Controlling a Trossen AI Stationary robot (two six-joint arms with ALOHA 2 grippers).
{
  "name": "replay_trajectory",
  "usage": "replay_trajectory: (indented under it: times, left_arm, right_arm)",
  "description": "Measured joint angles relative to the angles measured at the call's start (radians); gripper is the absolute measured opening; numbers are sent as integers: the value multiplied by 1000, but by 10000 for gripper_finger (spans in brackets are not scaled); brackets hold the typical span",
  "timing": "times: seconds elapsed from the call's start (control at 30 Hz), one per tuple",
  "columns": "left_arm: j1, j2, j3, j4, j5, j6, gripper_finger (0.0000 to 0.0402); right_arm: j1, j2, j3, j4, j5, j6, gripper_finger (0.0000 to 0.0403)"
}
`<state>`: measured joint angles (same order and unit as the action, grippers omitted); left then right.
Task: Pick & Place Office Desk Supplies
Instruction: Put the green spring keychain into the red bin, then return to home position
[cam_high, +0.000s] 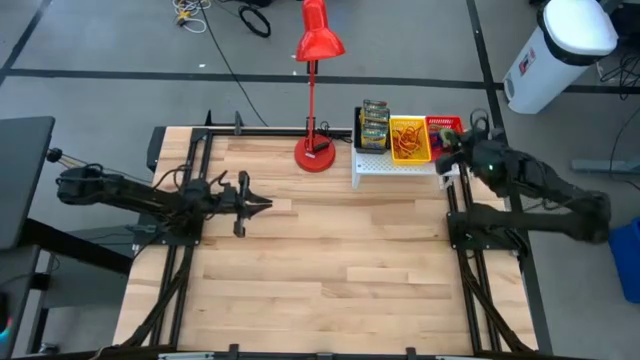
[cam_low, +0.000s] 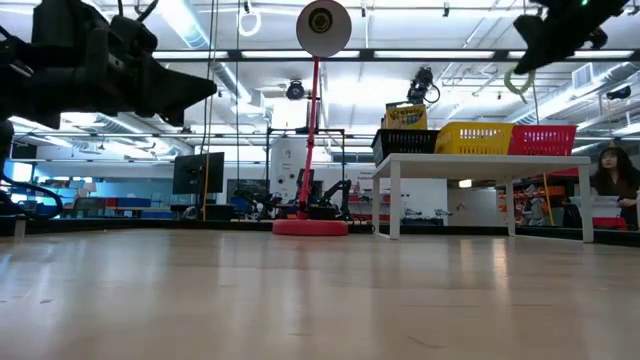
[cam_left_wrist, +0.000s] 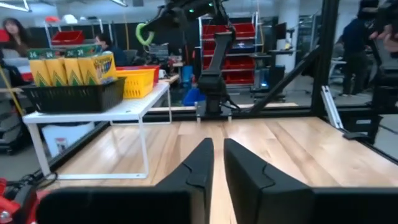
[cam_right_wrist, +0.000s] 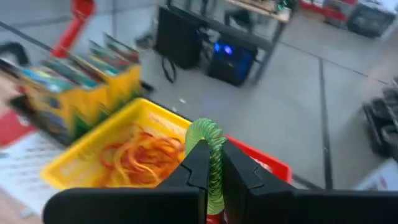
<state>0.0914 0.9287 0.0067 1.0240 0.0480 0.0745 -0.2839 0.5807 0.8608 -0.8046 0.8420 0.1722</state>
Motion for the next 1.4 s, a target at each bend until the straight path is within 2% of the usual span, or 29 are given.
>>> replay_trajectory:
  times: [0.2, 0.37, 0.5, 0.67, 0.93, 1.03, 1.1, 1.17, 1.23, 1.3, 1.4]
  left_arm:
    - [103, -14, 0, 2, 138, -30, 14]
    - [176, -79, 0, -20, 220, -36, 6]
    - [224, -152, 0, -89, 241, -41, 13]
    - [274, -248, 0, -226, 295, -52, 10]
    - [324, -420, 0, -316, 330, -66, 11]
    - [340, -488, 0, -376, 329, -64, 11]
    - [350, -532, 0, -435, 327, -58, 11]
    - [361, -576, 0, -493, 327, -57, 11]
    - [370, -621, 0, -542, 327, -56, 11]
    - [377, -669, 0, -580, 328, -52, 11]
    - [390, -747, 0, -627, 330, -50, 11]
  right_arm:
    - [-315, 117, 0, 2, -213, -78, 20]
    - [-467, 263, 0, 71, -313, -98, 33]
    - [-505, 343, 0, 117, -324, -89, 49]
    - [-502, 372, 0, 111, -258, -73, 74]
    - [-502, 346, 73, 27, -251, -23, 188]
    - [-501, 323, 107, -6, -281, -51, 230]
    - [-501, 297, 116, -16, -312, -71, 244]
    - [-501, 257, 116, -17, -369, -96, 240]
    - [-501, 205, 108, 0, -467, -128, 214]
    - [-501, 145, 87, 24, -572, -150, 169]
    - [-501, 39, 31, 117, -736, -186, 75]
